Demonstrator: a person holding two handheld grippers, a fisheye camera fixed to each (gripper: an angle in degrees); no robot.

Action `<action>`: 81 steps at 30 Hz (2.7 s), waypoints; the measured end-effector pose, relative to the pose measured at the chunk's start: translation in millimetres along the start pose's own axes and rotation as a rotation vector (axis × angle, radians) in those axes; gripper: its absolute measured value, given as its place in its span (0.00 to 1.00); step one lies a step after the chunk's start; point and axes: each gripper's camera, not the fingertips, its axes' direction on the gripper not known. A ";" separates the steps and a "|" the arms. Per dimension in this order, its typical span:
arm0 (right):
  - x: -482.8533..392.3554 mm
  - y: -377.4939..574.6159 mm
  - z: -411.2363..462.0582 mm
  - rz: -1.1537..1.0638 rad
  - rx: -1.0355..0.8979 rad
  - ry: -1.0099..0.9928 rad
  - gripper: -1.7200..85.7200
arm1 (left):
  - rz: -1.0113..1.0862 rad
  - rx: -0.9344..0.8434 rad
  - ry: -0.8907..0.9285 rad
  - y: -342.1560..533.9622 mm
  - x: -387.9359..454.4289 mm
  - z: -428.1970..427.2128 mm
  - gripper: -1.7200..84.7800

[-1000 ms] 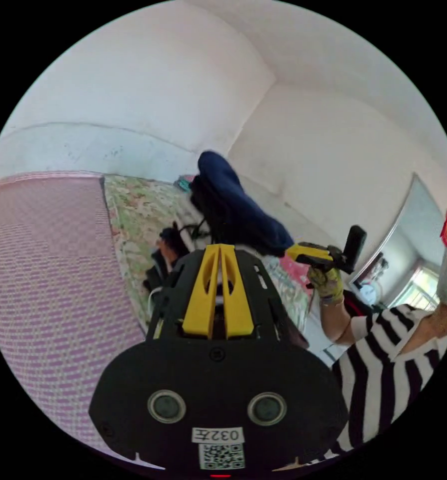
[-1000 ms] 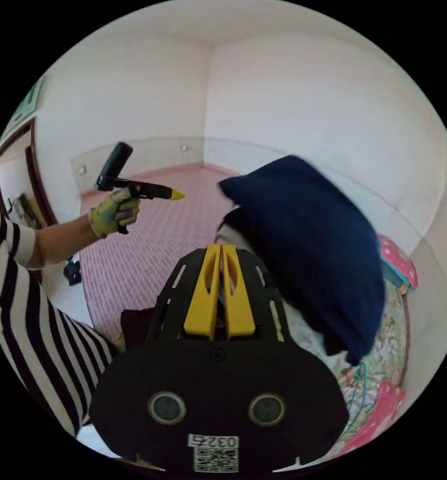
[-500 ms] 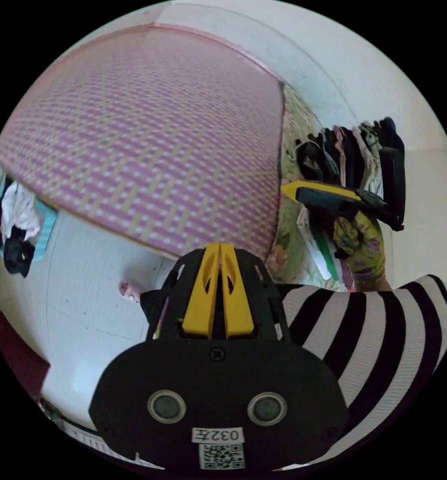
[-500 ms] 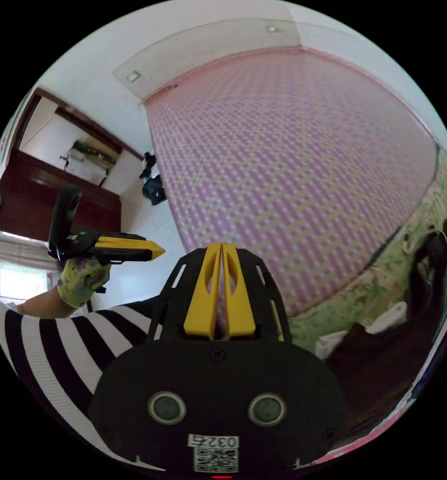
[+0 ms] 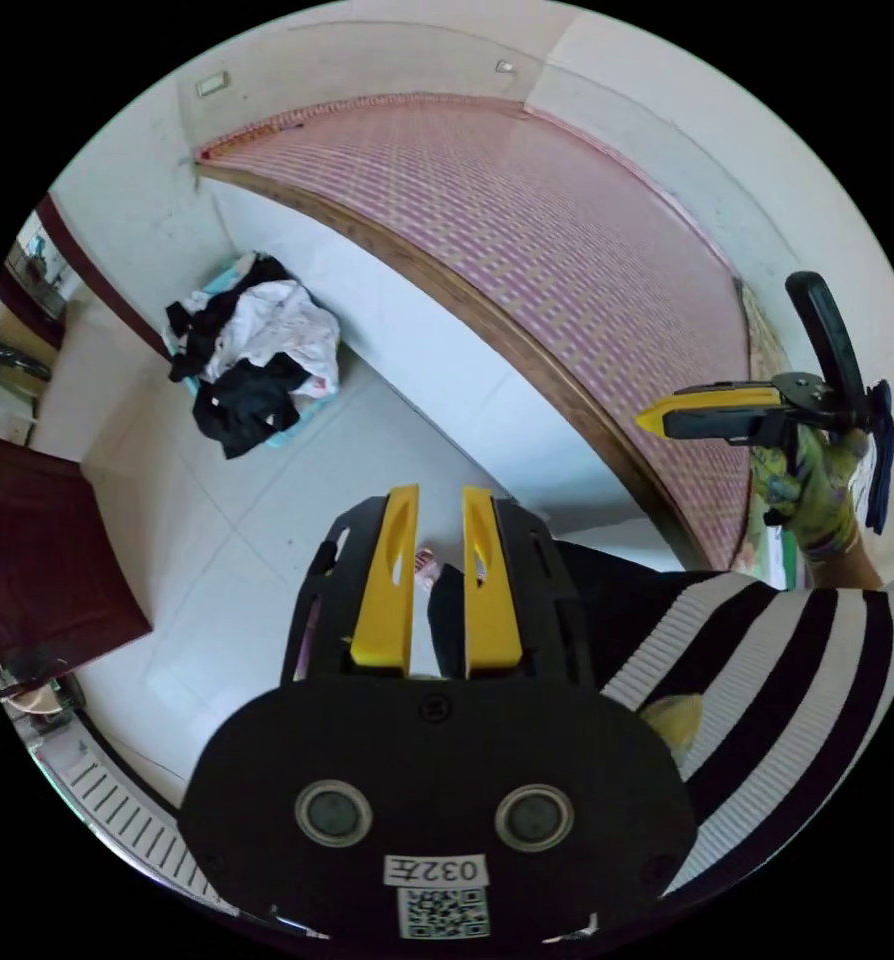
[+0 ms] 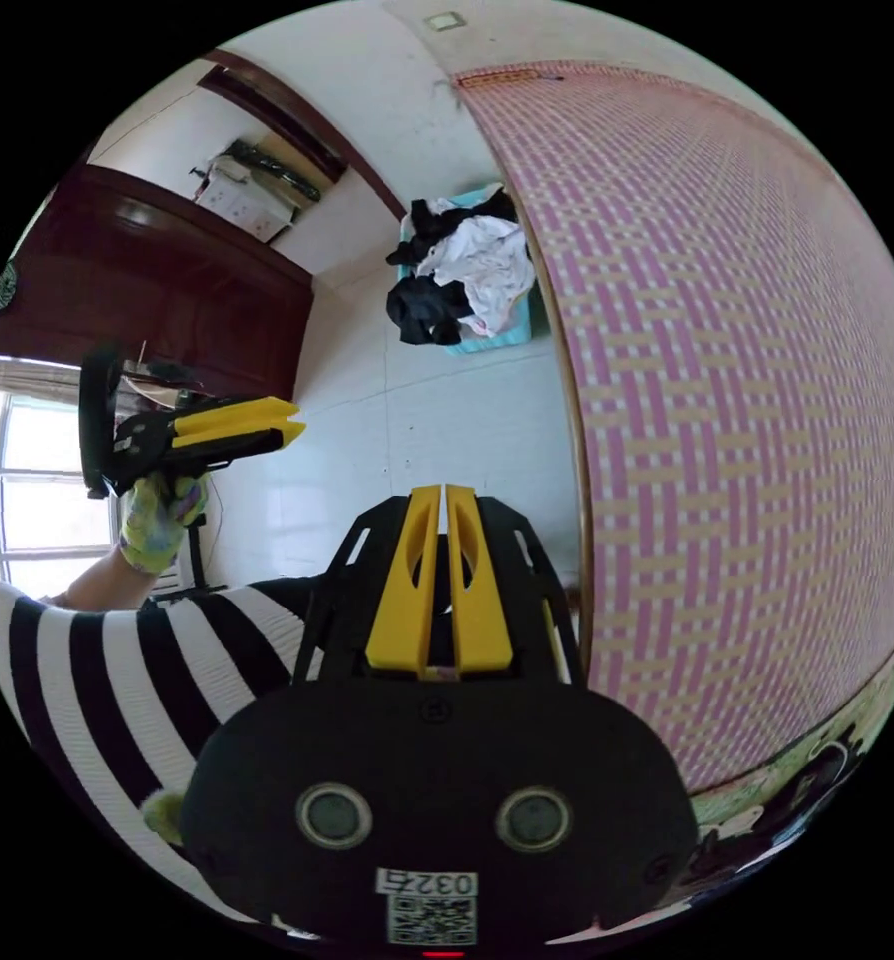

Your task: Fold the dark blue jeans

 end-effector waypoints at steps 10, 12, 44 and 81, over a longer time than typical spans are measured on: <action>45.7 -93.0 17.0 0.009 0.153 0.034 0.02 | 0.155 0.116 0.004 -51.3 46.6 -88.9 0.12; 66.3 -104.7 13.3 0.029 0.209 -0.020 0.02 | 0.204 0.127 0.002 -73.0 68.7 -106.1 0.13; 269.4 -163.6 -76.0 1.017 0.615 0.465 0.01 | 0.959 0.243 0.245 -254.2 418.7 -305.9 0.20; 243.0 -136.8 -158.7 1.114 0.918 0.675 0.01 | 0.737 0.640 0.338 -177.7 651.6 -384.9 0.16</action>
